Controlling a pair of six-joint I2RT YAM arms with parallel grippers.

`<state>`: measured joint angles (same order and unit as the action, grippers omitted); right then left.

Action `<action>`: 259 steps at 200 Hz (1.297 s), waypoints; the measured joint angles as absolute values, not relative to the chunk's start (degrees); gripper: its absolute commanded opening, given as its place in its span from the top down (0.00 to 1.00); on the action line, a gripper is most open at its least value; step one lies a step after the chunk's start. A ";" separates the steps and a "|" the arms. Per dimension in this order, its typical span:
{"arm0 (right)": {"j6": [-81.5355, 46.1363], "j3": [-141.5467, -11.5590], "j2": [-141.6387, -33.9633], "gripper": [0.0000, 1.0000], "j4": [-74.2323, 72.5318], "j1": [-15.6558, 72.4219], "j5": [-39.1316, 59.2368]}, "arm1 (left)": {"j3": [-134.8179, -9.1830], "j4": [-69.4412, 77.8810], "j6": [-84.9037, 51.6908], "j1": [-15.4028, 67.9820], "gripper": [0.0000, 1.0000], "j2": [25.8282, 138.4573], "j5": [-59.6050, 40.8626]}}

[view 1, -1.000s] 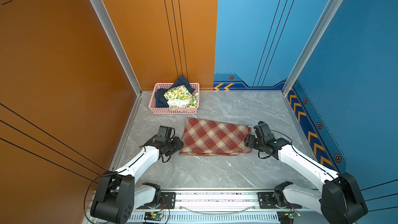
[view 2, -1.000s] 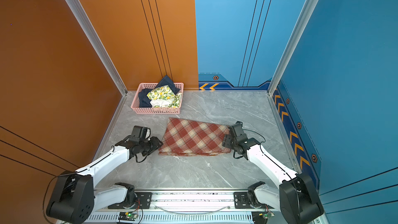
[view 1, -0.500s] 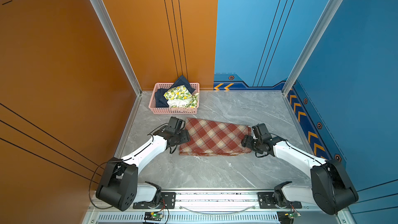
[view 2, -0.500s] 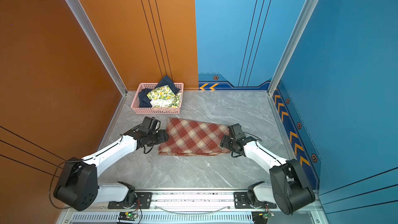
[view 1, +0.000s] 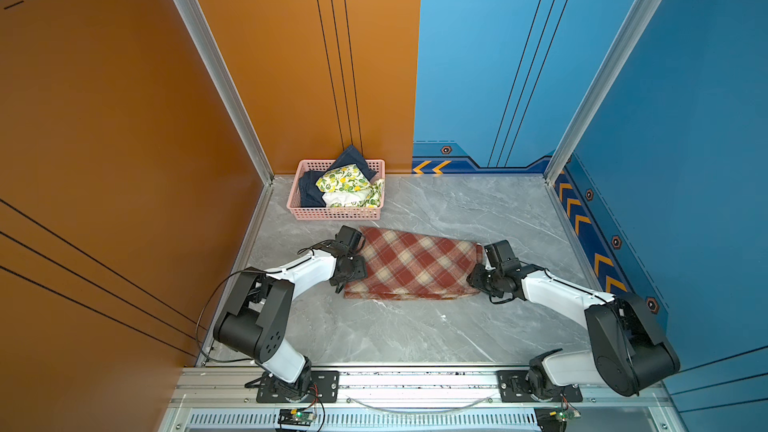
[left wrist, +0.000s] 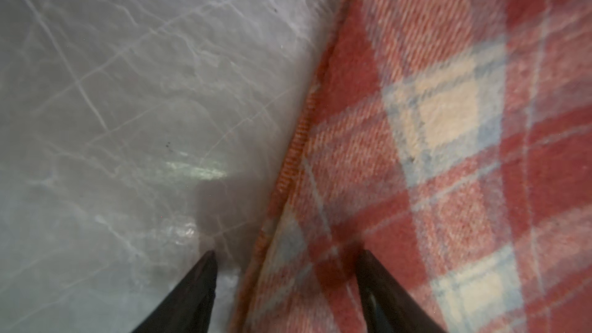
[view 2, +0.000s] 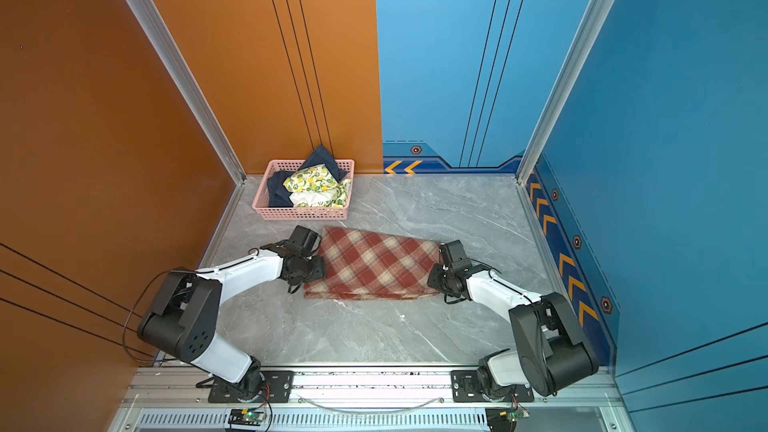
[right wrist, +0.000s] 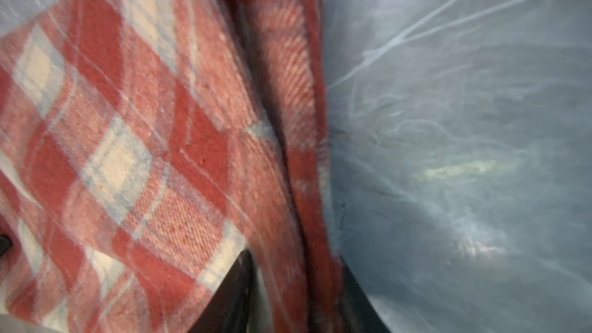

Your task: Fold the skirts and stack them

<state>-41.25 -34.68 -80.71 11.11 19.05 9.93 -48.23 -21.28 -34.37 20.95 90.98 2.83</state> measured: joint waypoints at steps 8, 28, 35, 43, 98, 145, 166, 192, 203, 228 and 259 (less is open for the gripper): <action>-41.36 -34.68 -80.77 1.00 10.87 19.00 10.35 | -48.23 -20.95 -34.39 20.91 0.40 91.15 2.79; -40.84 -34.70 -80.73 1.00 10.70 18.74 10.55 | -48.23 -19.92 -34.92 20.91 0.48 91.53 2.76; -40.56 -34.92 -80.71 1.00 11.07 18.74 10.48 | -48.23 -19.68 -34.94 20.93 0.51 91.64 2.79; -40.10 -35.48 -80.66 1.00 11.88 18.74 10.26 | -48.23 -19.22 -35.22 20.93 0.55 91.79 2.76; -35.46 -41.28 -74.48 1.00 21.41 18.74 4.16 | -47.79 -15.09 -36.49 22.76 0.68 92.73 2.42; -30.48 -48.38 -72.03 1.00 29.12 20.58 -0.99 | -47.66 -9.89 -38.00 25.36 0.81 94.37 0.49; -28.23 -53.58 -72.93 1.00 31.94 23.68 -2.39 | -47.66 -8.25 -38.46 25.98 0.87 95.00 -0.62; -26.76 -61.80 -77.65 1.00 32.58 28.49 -3.03 | -47.51 -6.55 -39.13 26.50 0.94 95.50 -1.85; -26.76 -65.14 -80.49 1.00 31.99 30.65 -2.66 | -47.24 -5.65 -39.11 26.72 0.95 95.59 -2.37; -28.23 -70.63 -88.47 0.93 26.74 35.70 1.96 | -46.68 -4.14 -39.53 26.98 0.96 95.64 -3.40; -32.99 -73.87 -97.34 0.35 17.58 39.79 12.32 | -45.82 -2.66 -40.05 27.03 0.96 95.39 -3.81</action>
